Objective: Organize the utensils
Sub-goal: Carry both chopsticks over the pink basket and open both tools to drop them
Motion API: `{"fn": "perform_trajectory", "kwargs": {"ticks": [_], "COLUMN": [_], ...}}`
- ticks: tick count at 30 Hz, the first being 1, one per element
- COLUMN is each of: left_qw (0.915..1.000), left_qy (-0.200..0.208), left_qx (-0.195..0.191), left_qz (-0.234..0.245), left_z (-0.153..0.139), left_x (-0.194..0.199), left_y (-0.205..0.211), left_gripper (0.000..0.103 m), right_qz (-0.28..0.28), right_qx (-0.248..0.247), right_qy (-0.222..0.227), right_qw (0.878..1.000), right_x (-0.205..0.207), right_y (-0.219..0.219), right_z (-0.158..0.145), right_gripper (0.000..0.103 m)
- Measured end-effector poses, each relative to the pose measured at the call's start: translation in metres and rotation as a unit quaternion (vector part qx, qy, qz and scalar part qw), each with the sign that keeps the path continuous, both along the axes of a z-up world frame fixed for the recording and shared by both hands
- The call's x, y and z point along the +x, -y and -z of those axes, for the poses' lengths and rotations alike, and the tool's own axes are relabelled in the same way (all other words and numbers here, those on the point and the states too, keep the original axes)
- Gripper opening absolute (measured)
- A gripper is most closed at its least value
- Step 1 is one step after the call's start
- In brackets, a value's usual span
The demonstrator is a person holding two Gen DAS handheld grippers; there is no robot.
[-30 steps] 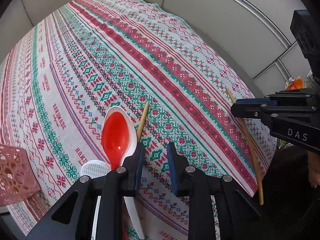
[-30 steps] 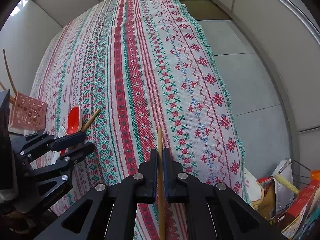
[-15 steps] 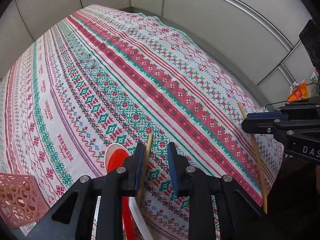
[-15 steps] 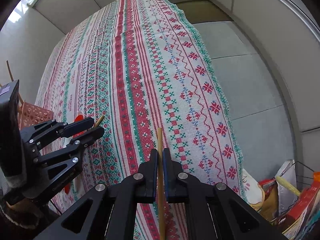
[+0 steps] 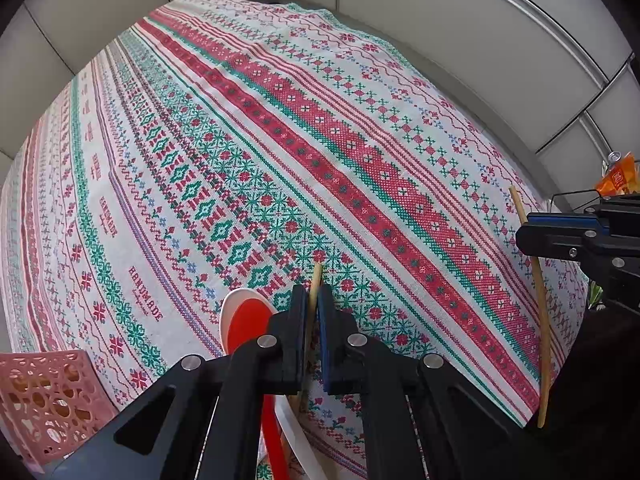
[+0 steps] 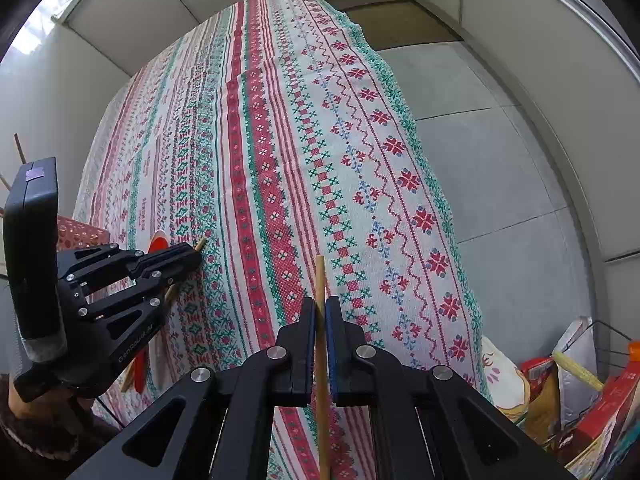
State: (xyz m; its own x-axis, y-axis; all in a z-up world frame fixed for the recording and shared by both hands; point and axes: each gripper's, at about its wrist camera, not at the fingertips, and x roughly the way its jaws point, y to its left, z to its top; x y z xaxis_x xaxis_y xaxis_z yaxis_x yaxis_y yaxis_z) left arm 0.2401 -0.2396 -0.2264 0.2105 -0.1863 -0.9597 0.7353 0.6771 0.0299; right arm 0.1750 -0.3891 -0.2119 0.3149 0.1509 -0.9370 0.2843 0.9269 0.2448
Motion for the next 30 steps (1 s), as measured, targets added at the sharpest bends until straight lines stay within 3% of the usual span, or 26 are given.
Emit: {"fn": "perform_trajectory", "kwargs": {"ticks": [3, 13, 23, 30], "left_qw": [0.9999, 0.9915, 0.9729, 0.9539], "left_qy": [0.014, 0.088, 0.154, 0.206], "left_qx": [-0.005, -0.088, -0.160, -0.203], "left_qz": [-0.005, -0.040, -0.062, -0.080], "left_z": [-0.006, -0.072, -0.137, -0.179], "left_x": [0.000, -0.003, -0.029, -0.050], "left_y": [-0.004, -0.029, -0.062, -0.098], "left_gripper": [0.004, 0.004, 0.004, 0.004], "right_qz": [0.001, 0.010, 0.014, 0.005], "right_qx": [0.004, 0.020, 0.019, 0.012], "right_qy": [0.008, 0.071, 0.172, 0.226], "right_qw": [1.000, 0.997, 0.985, 0.974], "right_x": [0.000, -0.001, 0.002, -0.001], "right_y": [0.000, 0.001, -0.015, -0.030], "right_z": [-0.004, -0.039, -0.098, -0.130], "right_gripper": [0.005, 0.005, 0.005, 0.005]}}
